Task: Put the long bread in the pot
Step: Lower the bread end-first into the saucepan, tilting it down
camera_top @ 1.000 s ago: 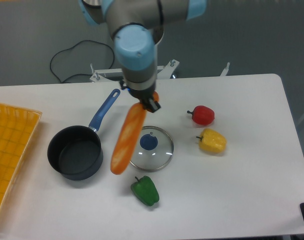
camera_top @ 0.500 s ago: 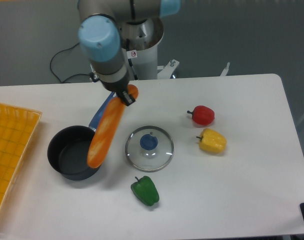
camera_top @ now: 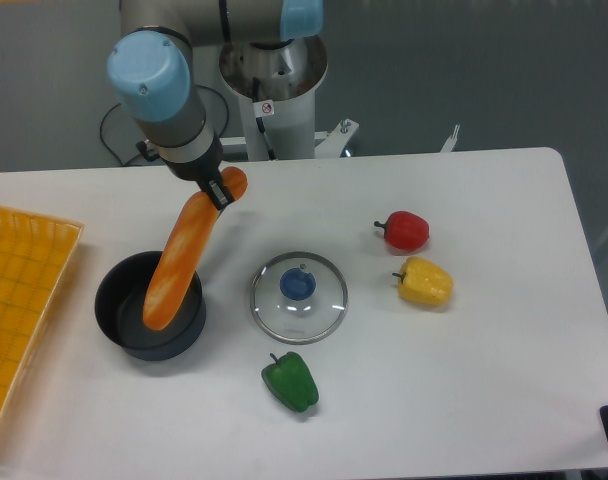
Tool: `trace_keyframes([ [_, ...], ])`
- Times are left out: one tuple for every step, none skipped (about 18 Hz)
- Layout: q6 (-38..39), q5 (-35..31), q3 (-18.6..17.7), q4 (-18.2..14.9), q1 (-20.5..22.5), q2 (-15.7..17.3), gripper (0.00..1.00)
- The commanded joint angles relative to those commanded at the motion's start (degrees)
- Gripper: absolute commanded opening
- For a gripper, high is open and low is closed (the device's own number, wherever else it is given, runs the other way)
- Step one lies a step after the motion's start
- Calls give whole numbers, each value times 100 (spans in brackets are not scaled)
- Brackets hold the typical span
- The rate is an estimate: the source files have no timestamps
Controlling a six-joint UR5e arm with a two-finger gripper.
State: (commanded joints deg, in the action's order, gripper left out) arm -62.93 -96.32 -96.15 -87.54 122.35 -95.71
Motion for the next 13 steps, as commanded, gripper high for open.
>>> trace_keyframes([
  [61,-105,0,0,-78,-26,0],
  [114,-202,0,0,-140,-44,0],
  [123,-264,-9,0,-167,-79,0],
  [132,-282,-9,0,-176,-114,0],
  [167,-291,-9,0,-176,-149,0],
  [194,-291,0,9,-193,-184,0],
  [237,-291,0,17,-228,-202,0],
  [264,-291,0,26,-255,-211,0],
  [299,-291,0,26,-255,-229,0],
  [299,-291,0,26,-264,-237,0],
  [299,-291,0,35,-290,-237,0],
  [317,-291,9,35,-334,-264,0],
  [378,-291,9,44,-352,-307,0],
])
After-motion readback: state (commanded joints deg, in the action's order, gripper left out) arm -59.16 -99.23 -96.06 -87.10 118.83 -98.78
